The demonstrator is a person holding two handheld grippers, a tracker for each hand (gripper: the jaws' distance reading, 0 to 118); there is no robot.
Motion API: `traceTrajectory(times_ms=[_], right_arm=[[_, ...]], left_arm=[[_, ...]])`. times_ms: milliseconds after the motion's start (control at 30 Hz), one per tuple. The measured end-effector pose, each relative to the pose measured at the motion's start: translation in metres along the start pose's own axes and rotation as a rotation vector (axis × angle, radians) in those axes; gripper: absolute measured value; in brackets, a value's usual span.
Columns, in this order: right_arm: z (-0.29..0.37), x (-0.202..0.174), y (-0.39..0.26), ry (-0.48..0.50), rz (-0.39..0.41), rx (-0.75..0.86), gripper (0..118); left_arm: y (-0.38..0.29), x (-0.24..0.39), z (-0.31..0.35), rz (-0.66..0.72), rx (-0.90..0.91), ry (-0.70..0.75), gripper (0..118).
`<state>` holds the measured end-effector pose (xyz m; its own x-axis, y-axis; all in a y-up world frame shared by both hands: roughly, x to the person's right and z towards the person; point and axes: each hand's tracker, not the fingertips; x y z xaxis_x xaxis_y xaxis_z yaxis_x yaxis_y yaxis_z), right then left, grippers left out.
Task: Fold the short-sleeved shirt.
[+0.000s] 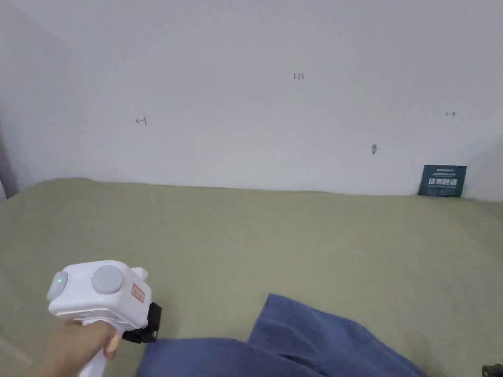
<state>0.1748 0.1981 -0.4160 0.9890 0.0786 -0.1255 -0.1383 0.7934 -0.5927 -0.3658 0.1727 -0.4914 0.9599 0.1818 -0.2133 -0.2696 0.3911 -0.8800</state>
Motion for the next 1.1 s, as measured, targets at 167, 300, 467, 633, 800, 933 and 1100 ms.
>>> traceTrajectory(times_ms=[167,300,467,633,800,933,1100], right_arm=[[-0.005,0.006,0.001,-0.009,0.008,-0.016,0],[-0.013,0.007,-0.002,-0.009,0.025,-0.029,0],[-0.016,0.006,-0.006,0.005,0.01,-0.039,0],[-0.014,0.011,-0.008,0.091,-0.051,-0.051,0],[-0.014,0.011,-0.014,0.218,-0.111,-0.162,116],[-0.017,0.003,-0.023,0.227,-0.104,-0.175,107],[-0.027,0.0,-0.031,0.207,-0.128,-0.217,2]], left_arm=[[0.02,0.0,-0.053,-0.012,-0.202,-0.002,115],[0.018,0.001,-0.074,-0.018,-0.161,0.037,99],[0.01,0.001,-0.081,-0.05,-0.171,0.135,58],[0.012,-0.009,-0.058,0.028,-0.141,-0.056,3],[0.004,0.001,-0.041,0.001,-0.13,-0.033,3],[0.002,0.002,-0.039,-0.003,-0.121,-0.035,3],[-0.006,0.006,-0.029,-0.006,-0.065,-0.029,3]])
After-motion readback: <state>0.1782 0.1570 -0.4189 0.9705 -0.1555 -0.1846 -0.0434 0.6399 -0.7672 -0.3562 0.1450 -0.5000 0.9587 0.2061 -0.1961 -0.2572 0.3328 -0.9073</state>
